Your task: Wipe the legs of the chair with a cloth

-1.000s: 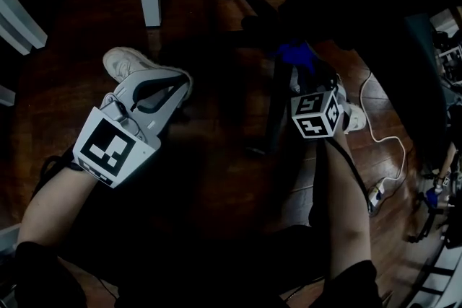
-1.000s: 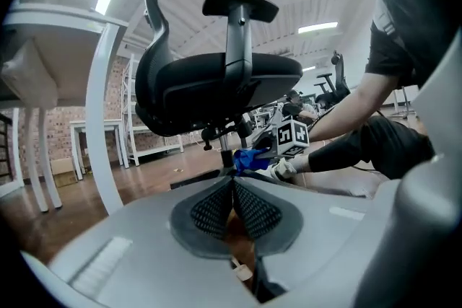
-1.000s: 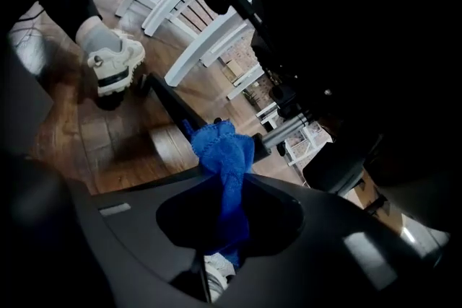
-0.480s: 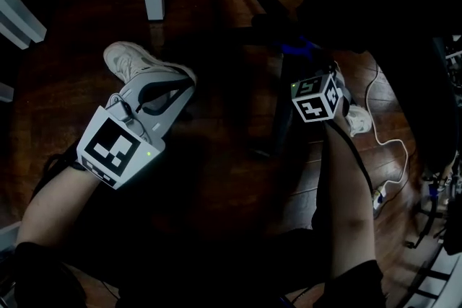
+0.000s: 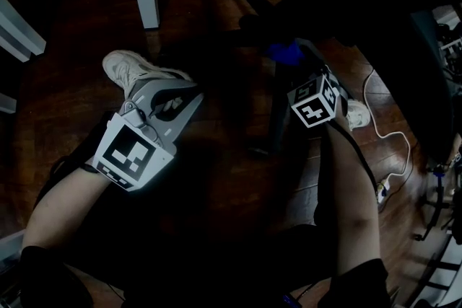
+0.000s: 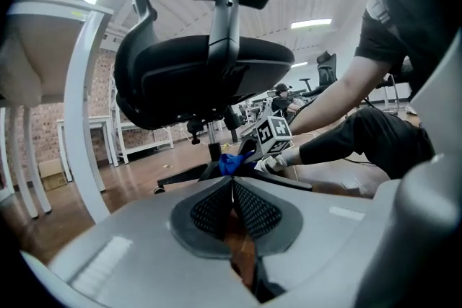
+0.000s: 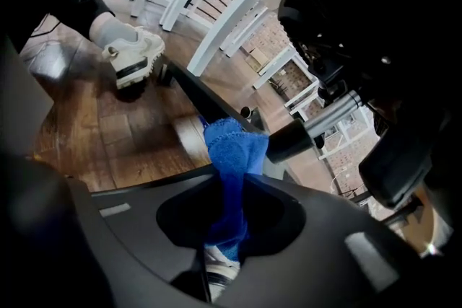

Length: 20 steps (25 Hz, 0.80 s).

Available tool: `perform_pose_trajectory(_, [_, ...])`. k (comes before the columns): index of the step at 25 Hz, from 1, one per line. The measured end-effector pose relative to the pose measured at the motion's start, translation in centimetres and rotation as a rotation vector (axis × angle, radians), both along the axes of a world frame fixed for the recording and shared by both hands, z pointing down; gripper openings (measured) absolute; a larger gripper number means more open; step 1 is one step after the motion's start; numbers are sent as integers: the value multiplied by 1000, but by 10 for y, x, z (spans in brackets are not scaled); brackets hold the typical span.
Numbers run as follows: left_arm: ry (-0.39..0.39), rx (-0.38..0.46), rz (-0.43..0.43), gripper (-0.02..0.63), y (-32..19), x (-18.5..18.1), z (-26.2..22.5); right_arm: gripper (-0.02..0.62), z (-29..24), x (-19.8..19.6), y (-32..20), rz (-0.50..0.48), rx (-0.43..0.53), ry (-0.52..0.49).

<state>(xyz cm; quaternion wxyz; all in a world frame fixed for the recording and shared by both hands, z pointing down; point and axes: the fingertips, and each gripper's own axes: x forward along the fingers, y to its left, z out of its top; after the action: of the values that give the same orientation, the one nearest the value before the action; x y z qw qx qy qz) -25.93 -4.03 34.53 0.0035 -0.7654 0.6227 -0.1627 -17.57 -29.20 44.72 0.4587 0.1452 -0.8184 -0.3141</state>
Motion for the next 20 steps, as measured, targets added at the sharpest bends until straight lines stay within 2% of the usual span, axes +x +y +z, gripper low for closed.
perform_pose_trajectory(2, [-6, 11, 16, 6, -7, 10, -4, 92, 1, 3, 7, 2, -17, 1])
perform_pose_trajectory(5, [58, 49, 12, 6, -16, 23, -9, 92, 5, 11, 21, -36, -11, 44])
perform_pose_trajectory(7, [72, 54, 18, 6, -17, 31, -9, 92, 8, 15, 30, -69, 0, 75])
perform_pose_trajectory(11, [46, 30, 27, 6, -11, 38, 4, 91, 13, 24, 44, -97, -10, 95])
perform_pose_trajectory(20, [82, -12, 36, 6, -4, 45, 26, 92, 23, 35, 76, -148, -38, 131])
